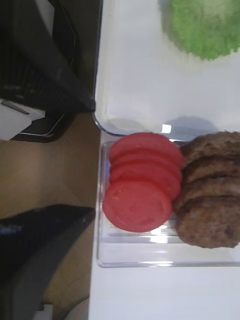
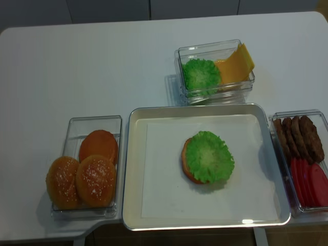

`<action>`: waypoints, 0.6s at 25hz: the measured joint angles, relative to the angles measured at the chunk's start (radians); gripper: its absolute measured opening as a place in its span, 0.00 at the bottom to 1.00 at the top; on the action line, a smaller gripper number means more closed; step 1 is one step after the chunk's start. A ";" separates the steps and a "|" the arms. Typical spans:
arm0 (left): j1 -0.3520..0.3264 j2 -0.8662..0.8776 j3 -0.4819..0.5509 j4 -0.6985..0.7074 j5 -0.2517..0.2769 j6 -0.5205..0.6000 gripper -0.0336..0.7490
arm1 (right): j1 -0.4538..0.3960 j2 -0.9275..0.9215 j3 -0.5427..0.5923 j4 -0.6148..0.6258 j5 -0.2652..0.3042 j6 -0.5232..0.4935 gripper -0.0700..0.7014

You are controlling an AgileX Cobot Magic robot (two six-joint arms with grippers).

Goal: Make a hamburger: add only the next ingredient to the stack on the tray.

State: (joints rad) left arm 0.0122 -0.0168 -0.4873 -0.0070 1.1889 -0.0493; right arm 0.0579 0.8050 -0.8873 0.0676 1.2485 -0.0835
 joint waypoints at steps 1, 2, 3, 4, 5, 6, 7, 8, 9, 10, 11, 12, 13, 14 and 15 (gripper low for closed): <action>0.000 0.000 0.000 0.000 0.000 0.000 0.42 | 0.000 -0.045 0.026 0.000 0.002 0.002 0.65; 0.000 0.000 0.000 0.000 0.000 0.000 0.42 | 0.000 -0.093 0.056 0.000 0.004 0.004 0.65; 0.000 0.000 0.000 0.000 0.000 0.000 0.42 | 0.000 -0.133 0.080 0.000 0.008 0.004 0.65; 0.000 0.000 0.000 0.000 0.000 0.000 0.42 | 0.000 -0.182 0.108 0.000 0.010 0.004 0.65; 0.000 0.000 0.000 0.000 0.000 0.000 0.42 | 0.000 -0.231 0.126 0.000 0.010 0.004 0.65; 0.000 0.000 0.000 0.000 0.000 0.000 0.42 | 0.000 -0.280 0.145 0.000 0.012 0.004 0.65; 0.000 0.000 0.000 0.000 0.000 0.000 0.42 | 0.000 -0.326 0.160 -0.002 0.014 0.004 0.65; 0.000 0.000 0.000 0.000 0.000 0.000 0.42 | 0.000 -0.362 0.168 -0.002 0.014 0.004 0.65; 0.000 0.000 0.000 0.000 0.000 0.000 0.42 | 0.000 -0.405 0.177 -0.002 0.017 0.004 0.65; 0.000 0.000 0.000 0.000 0.000 0.000 0.42 | 0.000 -0.446 0.184 -0.002 0.018 0.004 0.65; 0.000 0.000 0.000 0.000 0.000 0.000 0.42 | 0.000 -0.478 0.186 -0.002 0.022 0.004 0.65; 0.000 0.000 0.000 0.000 0.000 0.000 0.42 | 0.000 -0.515 0.188 -0.002 0.022 0.004 0.65; 0.000 0.000 0.000 0.000 0.000 0.000 0.42 | 0.000 -0.549 0.190 -0.002 0.022 0.004 0.65; 0.000 0.000 0.000 0.000 0.000 0.000 0.42 | 0.000 -0.579 0.192 -0.002 0.024 0.004 0.65; 0.000 0.000 0.000 0.000 0.000 0.000 0.42 | 0.000 -0.601 0.192 -0.002 0.024 0.004 0.65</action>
State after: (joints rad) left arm 0.0122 -0.0168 -0.4873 -0.0070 1.1889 -0.0493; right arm 0.0574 0.2038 -0.6957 0.0658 1.2730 -0.0793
